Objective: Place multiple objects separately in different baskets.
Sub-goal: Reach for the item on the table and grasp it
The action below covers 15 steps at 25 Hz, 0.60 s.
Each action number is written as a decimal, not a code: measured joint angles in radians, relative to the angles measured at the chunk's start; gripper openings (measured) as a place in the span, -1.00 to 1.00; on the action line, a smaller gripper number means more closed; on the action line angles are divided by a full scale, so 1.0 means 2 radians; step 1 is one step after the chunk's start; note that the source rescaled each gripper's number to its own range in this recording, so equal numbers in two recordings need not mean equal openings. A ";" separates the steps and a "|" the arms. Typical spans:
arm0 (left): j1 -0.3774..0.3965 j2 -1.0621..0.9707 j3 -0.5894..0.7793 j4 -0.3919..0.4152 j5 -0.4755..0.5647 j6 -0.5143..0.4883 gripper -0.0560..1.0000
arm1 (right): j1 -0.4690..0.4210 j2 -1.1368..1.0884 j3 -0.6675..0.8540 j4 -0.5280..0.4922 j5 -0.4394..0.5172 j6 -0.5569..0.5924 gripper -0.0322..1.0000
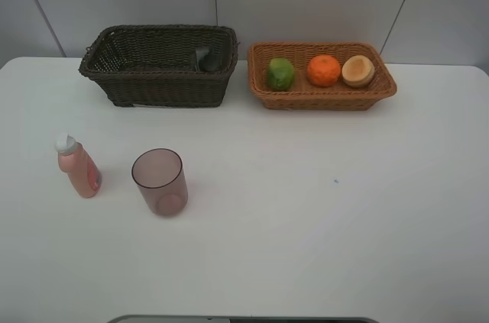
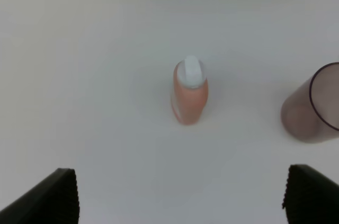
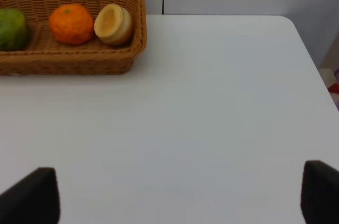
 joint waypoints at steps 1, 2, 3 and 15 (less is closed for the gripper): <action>0.000 0.024 -0.008 0.000 -0.002 0.000 0.99 | 0.000 0.000 0.000 0.000 0.000 0.000 0.84; 0.000 0.051 -0.016 0.000 -0.006 -0.001 0.99 | 0.000 0.000 0.000 0.000 0.000 0.000 0.84; 0.000 0.077 -0.022 0.000 -0.010 -0.004 0.99 | 0.000 0.000 0.000 0.000 0.000 0.000 0.84; 0.000 0.268 -0.031 0.021 -0.046 -0.051 0.99 | 0.000 0.000 0.000 0.000 0.000 0.000 0.84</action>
